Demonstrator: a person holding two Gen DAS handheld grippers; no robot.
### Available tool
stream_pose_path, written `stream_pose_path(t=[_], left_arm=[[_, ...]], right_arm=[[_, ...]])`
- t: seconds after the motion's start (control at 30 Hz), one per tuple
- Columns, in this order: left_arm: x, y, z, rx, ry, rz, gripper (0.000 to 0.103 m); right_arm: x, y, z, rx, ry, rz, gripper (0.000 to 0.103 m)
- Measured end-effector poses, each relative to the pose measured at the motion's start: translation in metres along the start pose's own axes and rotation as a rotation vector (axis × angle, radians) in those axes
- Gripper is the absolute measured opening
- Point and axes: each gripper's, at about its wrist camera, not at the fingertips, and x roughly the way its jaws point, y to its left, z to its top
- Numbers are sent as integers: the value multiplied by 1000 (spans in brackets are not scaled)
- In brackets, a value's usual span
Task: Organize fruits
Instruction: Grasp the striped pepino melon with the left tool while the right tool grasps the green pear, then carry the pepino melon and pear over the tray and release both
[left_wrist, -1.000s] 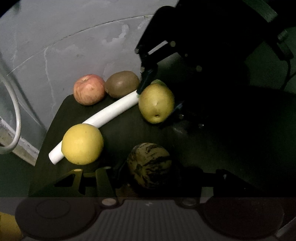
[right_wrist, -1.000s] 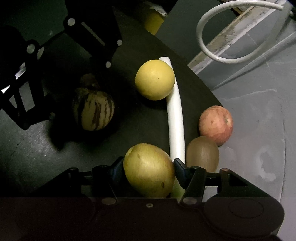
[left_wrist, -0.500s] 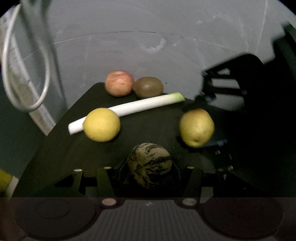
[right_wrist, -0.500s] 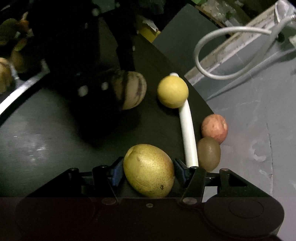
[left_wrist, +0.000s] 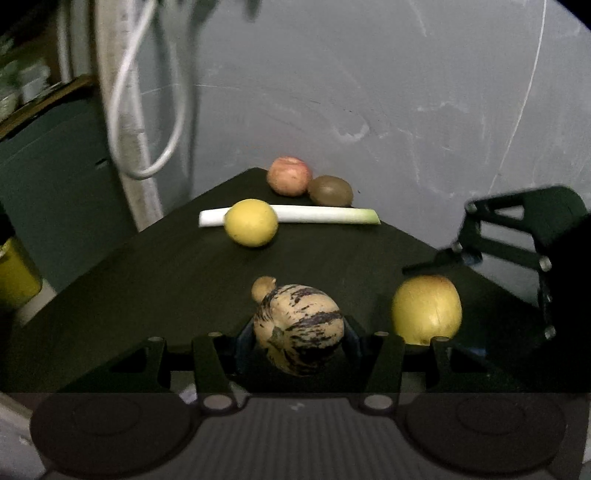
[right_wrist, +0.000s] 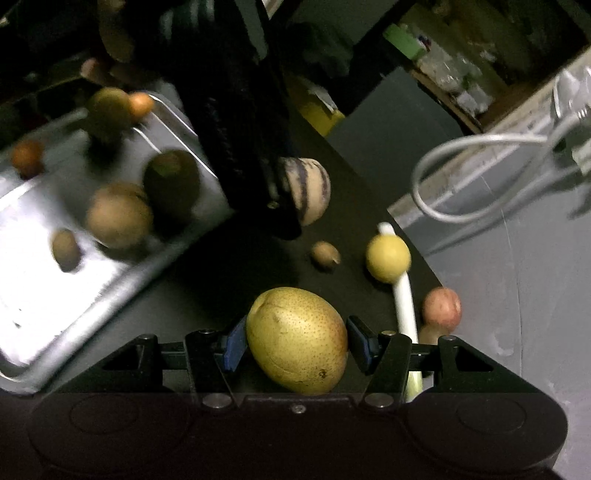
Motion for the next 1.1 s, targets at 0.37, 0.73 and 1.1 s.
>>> stream_pose_path(t=[0.37, 0.73, 1.1], left_arm=[[-64, -2, -50, -108, -77, 68, 54], [-106, -22, -129, -250, -69, 101, 54], [-122, -30, -182, -378, 35, 50, 54]], right_arm=[[-43, 72, 31, 19, -30, 91, 58], [-62, 132, 36, 98, 16, 189, 58], [-56, 145, 34, 157, 63, 216, 58]])
